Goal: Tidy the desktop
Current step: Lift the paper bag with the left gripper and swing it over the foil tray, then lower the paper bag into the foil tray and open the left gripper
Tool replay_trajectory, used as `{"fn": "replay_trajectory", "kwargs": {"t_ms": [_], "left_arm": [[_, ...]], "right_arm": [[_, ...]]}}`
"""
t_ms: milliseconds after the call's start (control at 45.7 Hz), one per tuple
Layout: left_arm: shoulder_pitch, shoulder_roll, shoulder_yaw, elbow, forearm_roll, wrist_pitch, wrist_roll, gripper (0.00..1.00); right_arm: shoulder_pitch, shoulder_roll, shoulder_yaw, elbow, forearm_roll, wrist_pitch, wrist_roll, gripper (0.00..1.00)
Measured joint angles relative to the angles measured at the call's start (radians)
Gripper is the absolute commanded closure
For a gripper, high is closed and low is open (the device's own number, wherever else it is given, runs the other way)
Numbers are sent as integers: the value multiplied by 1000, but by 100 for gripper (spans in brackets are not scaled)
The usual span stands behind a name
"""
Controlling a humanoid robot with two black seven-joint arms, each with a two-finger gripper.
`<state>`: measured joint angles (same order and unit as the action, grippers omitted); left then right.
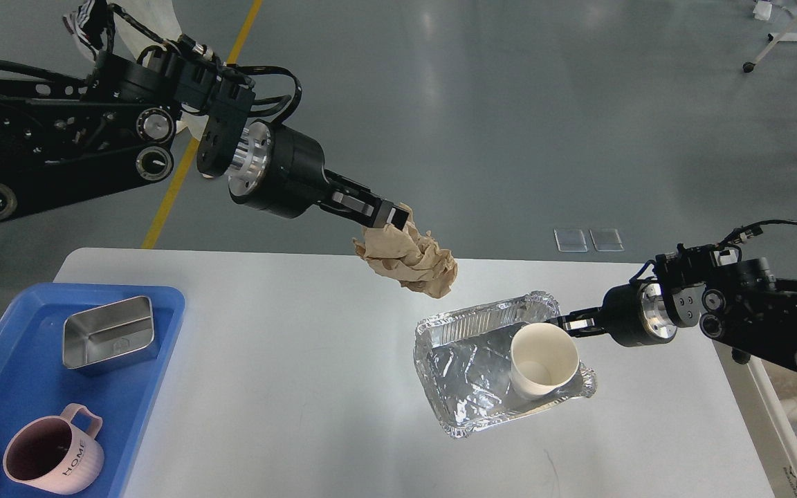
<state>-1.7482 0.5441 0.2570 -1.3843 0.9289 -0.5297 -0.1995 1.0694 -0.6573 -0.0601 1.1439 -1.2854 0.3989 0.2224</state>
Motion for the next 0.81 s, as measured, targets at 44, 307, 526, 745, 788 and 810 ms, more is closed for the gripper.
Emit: {"fn": "replay_trajectory", "kwargs": {"t_ms": [44,307,526,745,788,810], "left_arm": [[-7,-27,7,3,-3,0,0,100],[-45,-157,46,10,-16,0,0,100],[-60,-204,61,11,-17,0,0,100],[-67,-204,75,11,-18,-11,0,100],[-67,-203,79,11,-18,-11,2,100],[-67,-203,83,11,-18,-11,3,100]], "right_arm": [[2,3,0,-5,0,0,0,100],[7,6,0,-23,0,3,0,100],[8,0,0,-25,0,6,0,100],[18,-9,-1,-24,10,11,-1,100],[19,-13,-1,-24,11,13,-1,100],[19,-14,-1,-24,11,14,-1,100]]}}
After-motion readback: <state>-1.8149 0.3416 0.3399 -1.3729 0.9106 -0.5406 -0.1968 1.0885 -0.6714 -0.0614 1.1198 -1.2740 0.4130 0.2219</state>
